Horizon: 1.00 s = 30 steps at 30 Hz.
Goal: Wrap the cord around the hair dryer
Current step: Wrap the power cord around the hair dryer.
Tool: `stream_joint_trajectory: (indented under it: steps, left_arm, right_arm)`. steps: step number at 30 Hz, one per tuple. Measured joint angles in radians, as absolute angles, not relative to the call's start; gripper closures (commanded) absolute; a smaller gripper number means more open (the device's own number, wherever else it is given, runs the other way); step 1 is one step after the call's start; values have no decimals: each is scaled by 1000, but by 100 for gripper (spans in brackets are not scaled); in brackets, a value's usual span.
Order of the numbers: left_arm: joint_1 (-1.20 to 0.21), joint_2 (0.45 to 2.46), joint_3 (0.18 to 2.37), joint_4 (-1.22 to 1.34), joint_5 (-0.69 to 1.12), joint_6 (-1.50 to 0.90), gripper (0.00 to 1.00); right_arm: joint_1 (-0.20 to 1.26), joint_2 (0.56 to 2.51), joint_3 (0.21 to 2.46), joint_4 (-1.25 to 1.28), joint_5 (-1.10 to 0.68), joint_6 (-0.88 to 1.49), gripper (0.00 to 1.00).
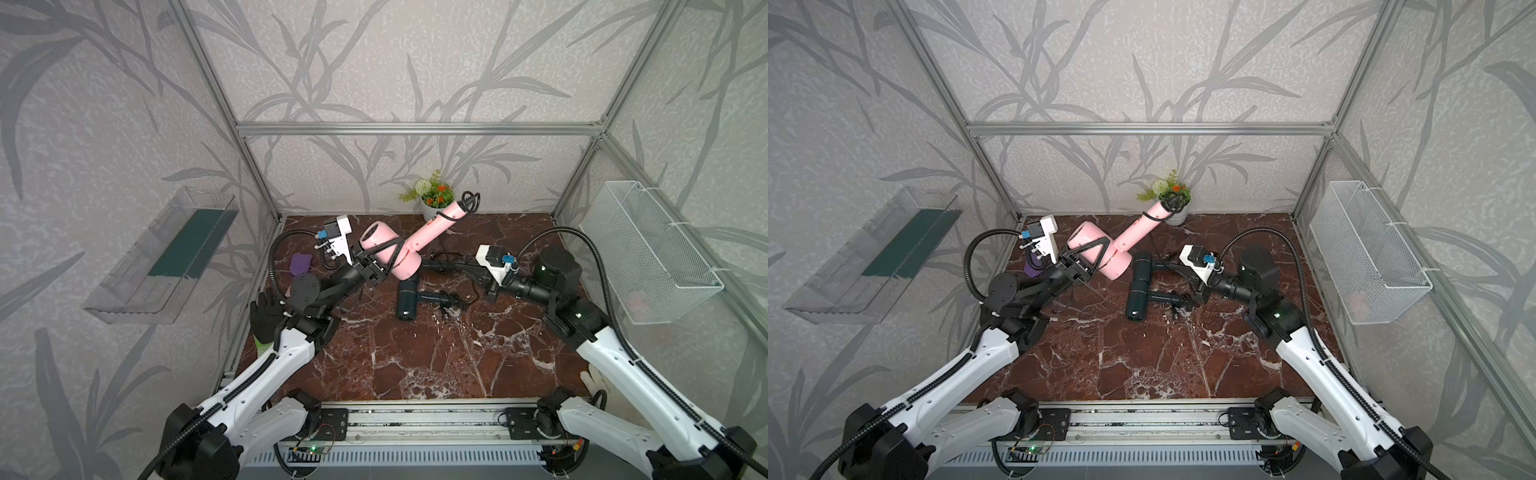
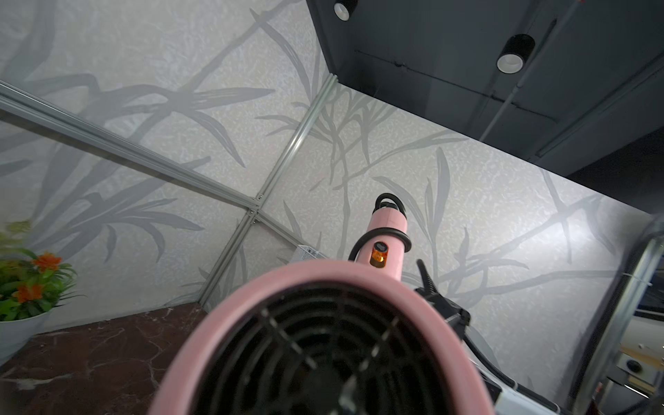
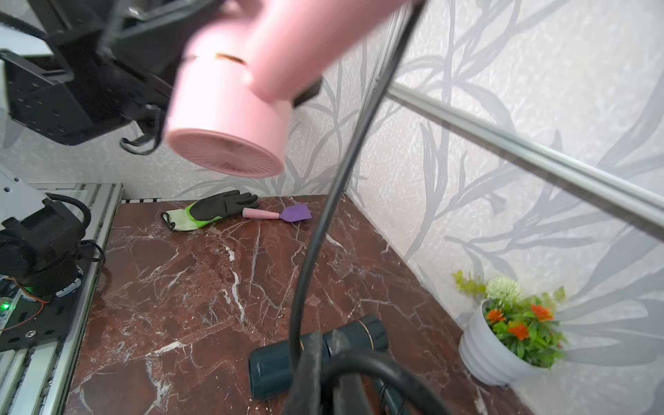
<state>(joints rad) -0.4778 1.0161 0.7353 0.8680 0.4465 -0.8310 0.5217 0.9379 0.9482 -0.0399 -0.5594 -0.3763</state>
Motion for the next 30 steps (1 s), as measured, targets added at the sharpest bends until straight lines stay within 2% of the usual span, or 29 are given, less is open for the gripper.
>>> stream_joint_trajectory:
  steps: [8, 14, 18, 22, 26, 30]
  left_arm:
    - [-480, 958, 834, 472, 213, -575, 100]
    - [-485, 991, 1022, 107, 215, -399, 100]
    - [-484, 1037, 1157, -135, 299, -283, 100]
    - [-484, 1027, 1178, -329, 447, -183, 100]
    - [-484, 998, 1188, -504, 618, -101, 100]
    - [-482, 934, 1189, -532, 816, -81, 100]
  right_arm:
    - [829, 909, 1167, -307, -287, -638, 100]
    - [973, 1044, 1454, -549, -115, -863, 100]
    - [991, 1156, 1647, -705, -28, -1008, 100]
    - [990, 1242, 1805, -823, 54, -1131, 100]
    - [960, 1283, 1875, -873, 70, -1187, 100]
    - [878, 1295, 1874, -878, 22, -1201, 100]
